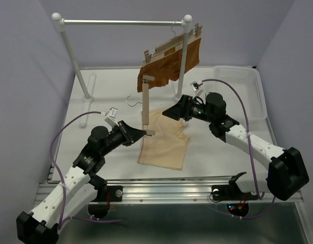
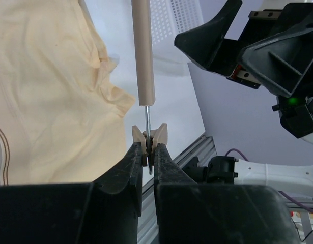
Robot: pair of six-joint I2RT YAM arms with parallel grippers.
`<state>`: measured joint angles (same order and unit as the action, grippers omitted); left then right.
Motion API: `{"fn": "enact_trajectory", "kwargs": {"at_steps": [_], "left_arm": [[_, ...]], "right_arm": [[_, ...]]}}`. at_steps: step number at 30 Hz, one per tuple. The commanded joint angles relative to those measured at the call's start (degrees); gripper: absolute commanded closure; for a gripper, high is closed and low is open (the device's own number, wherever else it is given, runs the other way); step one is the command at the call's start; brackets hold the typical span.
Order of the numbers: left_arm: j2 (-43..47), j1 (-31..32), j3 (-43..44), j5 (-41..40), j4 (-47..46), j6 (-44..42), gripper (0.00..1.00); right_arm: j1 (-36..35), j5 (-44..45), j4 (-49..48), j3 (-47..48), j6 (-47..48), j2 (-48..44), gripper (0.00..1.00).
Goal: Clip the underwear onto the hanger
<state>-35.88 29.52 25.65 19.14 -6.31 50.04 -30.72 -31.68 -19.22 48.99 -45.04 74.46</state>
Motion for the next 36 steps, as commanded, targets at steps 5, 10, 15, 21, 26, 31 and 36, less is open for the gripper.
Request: {"fn": "enact_trajectory", "kwargs": {"at_steps": [5,10,15,21,26,31,36], "left_arm": [[7.05,-0.16,-3.85,-9.37,8.94,2.95,1.0],[7.92,-0.16,-5.78,-13.25,13.86,6.38,1.0],[10.12,-0.25,-5.35,-18.25,18.78,7.53,1.0],[9.69,-0.34,-5.79,-18.52,18.26,7.35,1.0],[8.02,-0.6,-5.96,-18.52,15.98,6.91,1.0],[6.44,-1.57,-5.43,-17.73,14.23,5.51,1.0],[4.68,-2.62,-5.35,-15.71,12.99,4.63,1.0]], "right_arm": [[-0.39,4.08,9.9,-1.97,8.47,1.64,0.0],[-5.83,5.66,10.43,-0.31,11.36,8.15,0.0],[-7.78,8.38,10.52,0.76,10.67,14.83,0.0],[-7.78,12.95,10.61,0.23,10.5,19.41,0.0],[-6.29,15.77,11.49,-0.04,9.62,22.74,0.0],[-3.21,16.74,12.19,0.4,10.31,24.33,0.0],[-0.83,19.28,13.6,0.93,10.14,24.6,0.0]]}}
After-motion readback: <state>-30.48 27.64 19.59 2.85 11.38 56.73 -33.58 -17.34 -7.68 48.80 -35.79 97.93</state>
